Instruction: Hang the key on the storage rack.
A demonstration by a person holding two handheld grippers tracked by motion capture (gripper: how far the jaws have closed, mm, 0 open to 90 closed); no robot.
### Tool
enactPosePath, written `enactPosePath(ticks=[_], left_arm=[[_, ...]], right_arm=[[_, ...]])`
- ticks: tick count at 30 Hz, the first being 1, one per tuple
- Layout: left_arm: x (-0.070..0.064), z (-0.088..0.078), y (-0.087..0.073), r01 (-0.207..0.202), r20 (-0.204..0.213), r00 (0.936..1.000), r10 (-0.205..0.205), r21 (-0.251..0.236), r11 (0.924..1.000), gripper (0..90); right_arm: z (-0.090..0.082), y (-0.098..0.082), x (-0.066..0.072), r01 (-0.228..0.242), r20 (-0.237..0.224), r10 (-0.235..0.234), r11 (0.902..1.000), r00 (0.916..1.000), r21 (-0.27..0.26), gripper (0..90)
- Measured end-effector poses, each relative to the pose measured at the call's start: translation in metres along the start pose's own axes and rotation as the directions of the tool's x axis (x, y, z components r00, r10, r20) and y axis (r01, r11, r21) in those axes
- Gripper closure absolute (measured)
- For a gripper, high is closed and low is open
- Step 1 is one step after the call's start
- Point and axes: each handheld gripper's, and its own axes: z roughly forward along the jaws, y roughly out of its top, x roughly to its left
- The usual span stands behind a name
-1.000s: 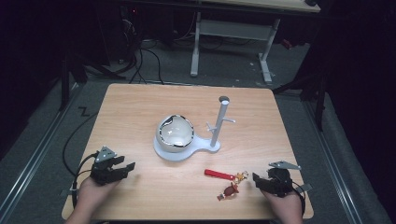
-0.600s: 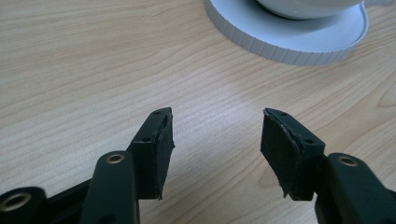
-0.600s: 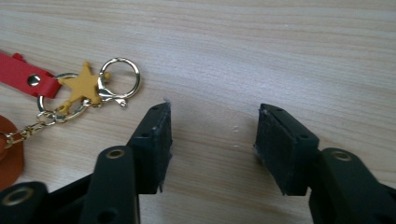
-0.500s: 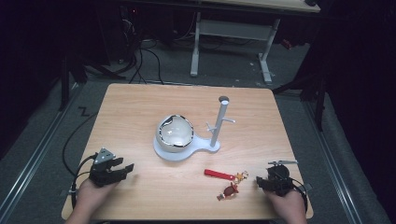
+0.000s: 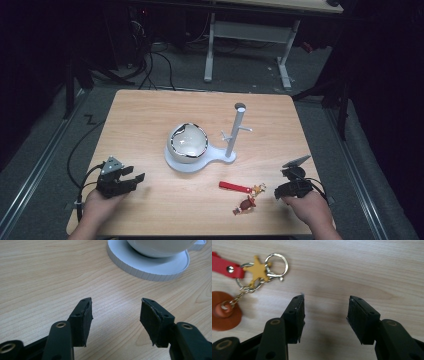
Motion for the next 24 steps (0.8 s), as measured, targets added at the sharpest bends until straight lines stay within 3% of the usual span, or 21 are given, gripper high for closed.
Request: enactPosePath(ticks=[3, 11, 16, 24], left_arm=[[0.0, 0.0, 0.0, 0.004, 0.0, 1.0, -0.004, 0.0, 1.0, 43.5], [-0.001, -0.001, 0.001, -0.007, -0.002, 1.0, 0.007, -0.007, 1.0, 43.3], [-0.001, -0.001, 0.001, -0.005, -0.003, 1.0, 0.005, -0.011, 0.9999, 42.9], [0.0, -0.001, 0.001, 0.002, -0.009, 1.0, -0.002, -0.012, 0.9999, 42.8]], right_arm=[[-0.005, 0.002, 0.009, 0.006, 0.003, -0.006, 0.9995, 1.0, 0.032, 48.3], [-0.008, 0.008, 0.039, 0.099, 0.049, -0.102, 0.9932, 0.9936, 0.062, 50.8], [-0.001, 0.016, 0.051, 0.109, 0.071, -0.112, 0.9928, 0.9912, 0.05, 60.6], [0.012, 0.028, 0.059, 0.106, 0.065, -0.11, 0.9921, 0.9918, 0.067, 65.1]])
